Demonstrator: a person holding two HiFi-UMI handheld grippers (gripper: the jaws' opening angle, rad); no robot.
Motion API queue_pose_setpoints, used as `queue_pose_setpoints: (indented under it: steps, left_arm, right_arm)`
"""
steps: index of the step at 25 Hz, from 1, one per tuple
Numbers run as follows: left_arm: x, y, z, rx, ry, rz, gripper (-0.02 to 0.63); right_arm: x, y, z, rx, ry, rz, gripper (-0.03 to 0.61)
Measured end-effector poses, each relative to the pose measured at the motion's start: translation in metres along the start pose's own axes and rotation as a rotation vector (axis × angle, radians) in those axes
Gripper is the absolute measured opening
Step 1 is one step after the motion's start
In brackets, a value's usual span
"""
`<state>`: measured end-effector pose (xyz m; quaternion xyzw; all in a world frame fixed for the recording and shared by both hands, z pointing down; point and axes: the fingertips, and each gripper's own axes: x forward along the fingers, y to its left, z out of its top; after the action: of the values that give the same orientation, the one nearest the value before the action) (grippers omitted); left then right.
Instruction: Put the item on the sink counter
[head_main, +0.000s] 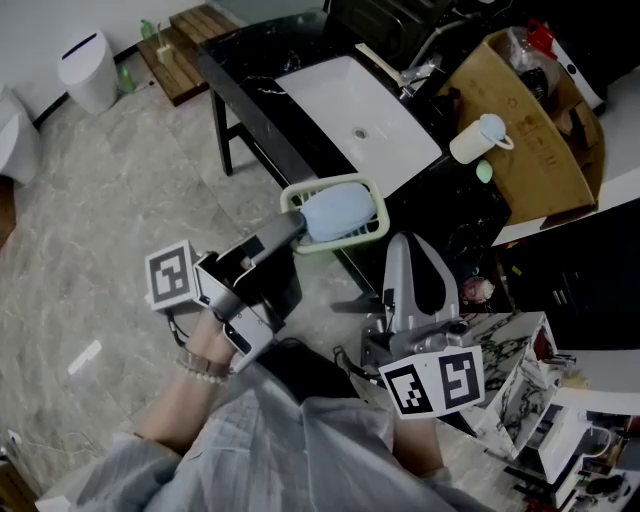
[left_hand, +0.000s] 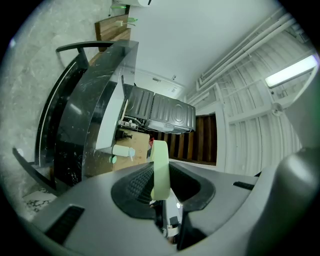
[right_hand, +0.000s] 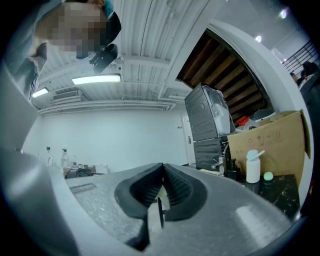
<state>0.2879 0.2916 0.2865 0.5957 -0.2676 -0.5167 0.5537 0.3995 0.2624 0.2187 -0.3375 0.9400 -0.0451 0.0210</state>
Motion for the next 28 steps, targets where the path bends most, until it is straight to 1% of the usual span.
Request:
queue_pose_setpoints:
  steps: [9,14,20,28]
  left_arm:
    - [-0.029,-0.009,0.023,0.018,-0.011,0.003,0.086]
    - [-0.049,-0.016,0.035,0.033,-0.037,0.0,0.086]
    - [-0.076,-0.027,0.055,0.057,-0.104,-0.006,0.086]
    - [-0.104,-0.041,0.082,0.102,-0.216,-0.019,0.086]
  right_arm:
    - [0.011,0.031,-0.008,0.004,-0.006,0.003,-0.003]
    - [0.02,0.052,-0.012,0.008,-0.009,0.033,-0.003]
    - [0.037,0.079,-0.016,0.009,-0.003,0.101,-0.003]
    - [0.064,0.105,-0.019,0.014,-0.003,0.208,-0.003]
